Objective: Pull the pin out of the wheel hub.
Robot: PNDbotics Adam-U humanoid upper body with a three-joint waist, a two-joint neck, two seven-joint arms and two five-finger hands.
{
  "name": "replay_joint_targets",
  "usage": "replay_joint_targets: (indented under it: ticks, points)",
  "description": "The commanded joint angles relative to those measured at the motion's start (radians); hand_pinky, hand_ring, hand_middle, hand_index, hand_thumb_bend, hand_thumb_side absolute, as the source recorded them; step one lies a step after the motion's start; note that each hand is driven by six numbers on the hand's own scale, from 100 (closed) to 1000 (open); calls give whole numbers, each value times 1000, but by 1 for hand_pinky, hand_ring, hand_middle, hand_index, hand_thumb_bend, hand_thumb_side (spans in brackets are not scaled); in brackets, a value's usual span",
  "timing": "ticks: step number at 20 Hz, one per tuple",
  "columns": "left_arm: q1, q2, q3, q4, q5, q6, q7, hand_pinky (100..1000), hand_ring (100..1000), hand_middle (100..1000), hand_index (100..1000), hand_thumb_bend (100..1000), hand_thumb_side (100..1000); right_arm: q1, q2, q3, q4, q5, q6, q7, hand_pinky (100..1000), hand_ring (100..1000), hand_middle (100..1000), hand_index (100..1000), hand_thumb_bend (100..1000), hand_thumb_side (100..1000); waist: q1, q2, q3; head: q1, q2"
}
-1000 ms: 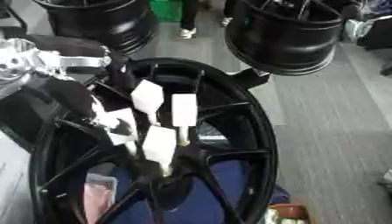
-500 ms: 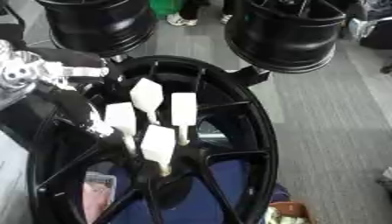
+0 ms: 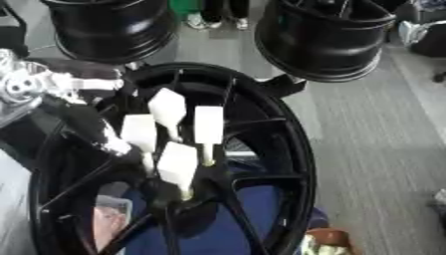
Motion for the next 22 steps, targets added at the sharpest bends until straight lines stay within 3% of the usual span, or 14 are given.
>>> replay_joint_targets:
  ticks: [1,9,13,16,22]
  points:
    - [-18,14,17,-19,21,87,-61,731,715,633,744,505,430,-5,-21,-20,-6,-6,8,-8,880,817,778,842,100,115,0,-16,-1,4,-11]
    - [-15,16,16,-23,51,81,-55,720,697,615,728,433,285,-1,-19,-27,-6,-8,11,-16,880,814,777,843,100,104,1,-14,-4,3,-13]
    - [-14,13,15,-19,59,87,-55,688,643,550,662,286,105,0,-16,-28,-6,-12,16,-21,880,813,777,844,100,100,0,-12,-5,4,-17]
    - [-13,11,17,-17,60,100,-37,667,605,498,561,167,100,5,-16,-27,-6,-16,20,-22,880,814,778,844,100,100,0,-12,-5,3,-19]
    - [8,23,64,-56,94,97,55,628,554,443,449,181,100,9,-15,-33,-6,-21,21,-28,880,814,778,844,100,100,-2,-13,-5,2,-25]
